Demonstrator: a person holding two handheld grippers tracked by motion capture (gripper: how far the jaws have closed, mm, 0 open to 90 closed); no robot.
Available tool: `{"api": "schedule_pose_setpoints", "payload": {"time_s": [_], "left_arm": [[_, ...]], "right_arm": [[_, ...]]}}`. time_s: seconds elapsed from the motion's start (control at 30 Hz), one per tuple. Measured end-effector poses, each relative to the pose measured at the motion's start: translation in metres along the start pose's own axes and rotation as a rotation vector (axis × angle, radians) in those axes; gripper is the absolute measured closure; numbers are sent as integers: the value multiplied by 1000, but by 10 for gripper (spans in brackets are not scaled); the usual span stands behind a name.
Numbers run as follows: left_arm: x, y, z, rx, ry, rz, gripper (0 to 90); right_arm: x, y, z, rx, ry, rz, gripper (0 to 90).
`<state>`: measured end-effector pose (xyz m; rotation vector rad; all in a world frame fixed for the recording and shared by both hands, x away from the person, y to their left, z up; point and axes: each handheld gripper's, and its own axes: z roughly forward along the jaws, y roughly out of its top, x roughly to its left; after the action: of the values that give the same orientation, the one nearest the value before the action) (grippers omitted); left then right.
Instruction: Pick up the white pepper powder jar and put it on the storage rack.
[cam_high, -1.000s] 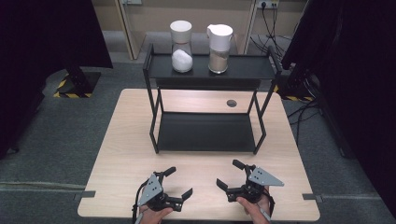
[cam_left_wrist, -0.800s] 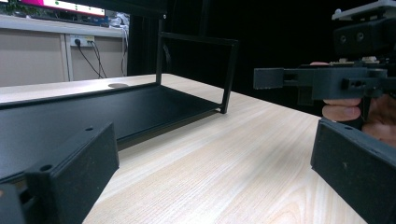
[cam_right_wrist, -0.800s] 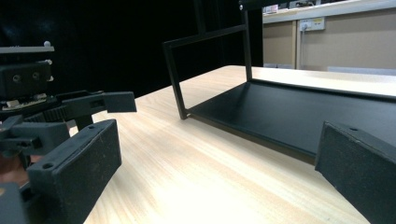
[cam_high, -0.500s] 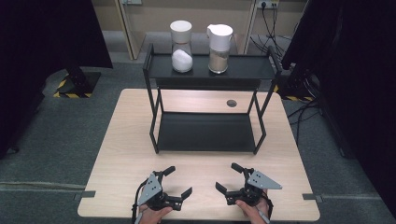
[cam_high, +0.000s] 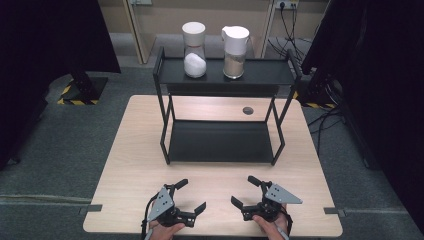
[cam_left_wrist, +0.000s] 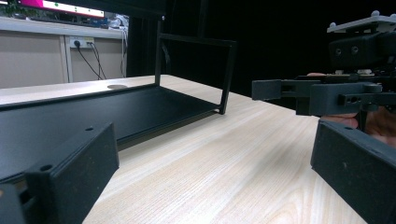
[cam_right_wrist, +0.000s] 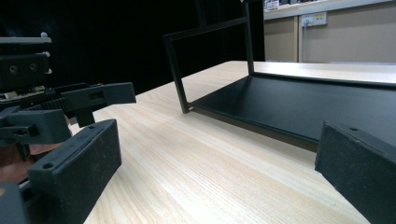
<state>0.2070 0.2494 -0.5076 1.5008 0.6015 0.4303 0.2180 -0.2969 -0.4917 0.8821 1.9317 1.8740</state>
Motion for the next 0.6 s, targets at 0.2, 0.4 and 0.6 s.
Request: {"api": "schedule_pose_setpoints", "payload": {"time_s": [0.2, 0.4, 0.6], "left_arm": [[0, 0, 0, -1, 1, 1, 0], [0, 0, 0, 0, 2, 1, 0], [1, 0, 0, 0, 3, -1, 0]], "right_arm": [[-2, -1, -1, -2, 3, 14, 6], [-2, -1, -1, -4, 3, 16, 6], [-3, -1, -2, -6, 0, 22, 6]]}}
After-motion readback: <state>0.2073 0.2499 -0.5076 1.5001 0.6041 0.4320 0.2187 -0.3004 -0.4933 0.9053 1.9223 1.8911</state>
